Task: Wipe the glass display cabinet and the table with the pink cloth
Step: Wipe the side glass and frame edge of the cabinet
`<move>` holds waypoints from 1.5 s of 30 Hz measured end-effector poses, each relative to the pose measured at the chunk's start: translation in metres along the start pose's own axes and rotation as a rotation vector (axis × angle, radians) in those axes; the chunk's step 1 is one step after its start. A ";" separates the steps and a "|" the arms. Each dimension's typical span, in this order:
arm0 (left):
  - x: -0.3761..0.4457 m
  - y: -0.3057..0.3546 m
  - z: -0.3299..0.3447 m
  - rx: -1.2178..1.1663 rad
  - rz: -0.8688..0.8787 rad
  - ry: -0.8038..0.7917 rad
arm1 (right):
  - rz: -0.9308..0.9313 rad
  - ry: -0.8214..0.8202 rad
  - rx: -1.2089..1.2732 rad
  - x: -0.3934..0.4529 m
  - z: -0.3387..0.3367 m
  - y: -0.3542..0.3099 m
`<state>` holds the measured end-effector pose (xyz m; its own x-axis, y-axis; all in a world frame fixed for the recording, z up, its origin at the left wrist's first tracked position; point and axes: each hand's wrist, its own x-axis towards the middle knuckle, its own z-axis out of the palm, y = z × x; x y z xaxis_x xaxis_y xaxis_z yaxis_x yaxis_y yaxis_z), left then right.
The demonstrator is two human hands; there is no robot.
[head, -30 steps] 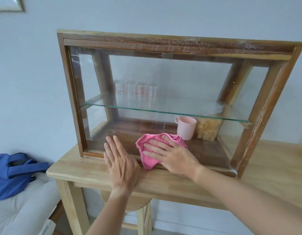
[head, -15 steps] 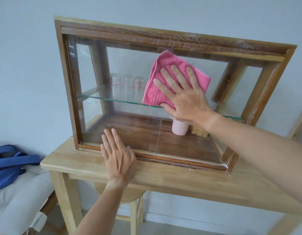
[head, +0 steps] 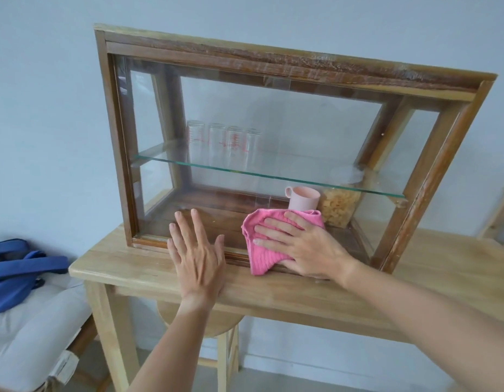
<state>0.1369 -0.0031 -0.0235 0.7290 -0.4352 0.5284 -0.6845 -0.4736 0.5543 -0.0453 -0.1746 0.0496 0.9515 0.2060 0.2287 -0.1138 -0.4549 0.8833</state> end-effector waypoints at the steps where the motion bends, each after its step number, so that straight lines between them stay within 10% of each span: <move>1: 0.000 0.000 0.000 0.000 -0.001 -0.003 | 0.016 0.011 0.005 0.002 -0.004 0.011; 9: -0.001 0.003 -0.004 -0.009 0.008 -0.028 | 0.557 0.133 0.039 0.052 -0.063 0.123; 19: -0.001 0.003 -0.005 -0.024 0.005 -0.026 | 0.121 -0.041 0.025 -0.033 0.007 -0.007; 30: -0.001 0.003 -0.003 -0.033 0.010 -0.029 | 0.686 0.037 0.102 -0.054 -0.035 0.097; 45: -0.001 0.004 0.000 -0.020 0.001 0.000 | 0.116 -0.016 0.087 -0.019 -0.002 -0.008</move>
<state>0.1338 -0.0047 -0.0217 0.7282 -0.4359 0.5289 -0.6854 -0.4577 0.5663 -0.0633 -0.1734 0.0387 0.9380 0.1338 0.3196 -0.1984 -0.5487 0.8121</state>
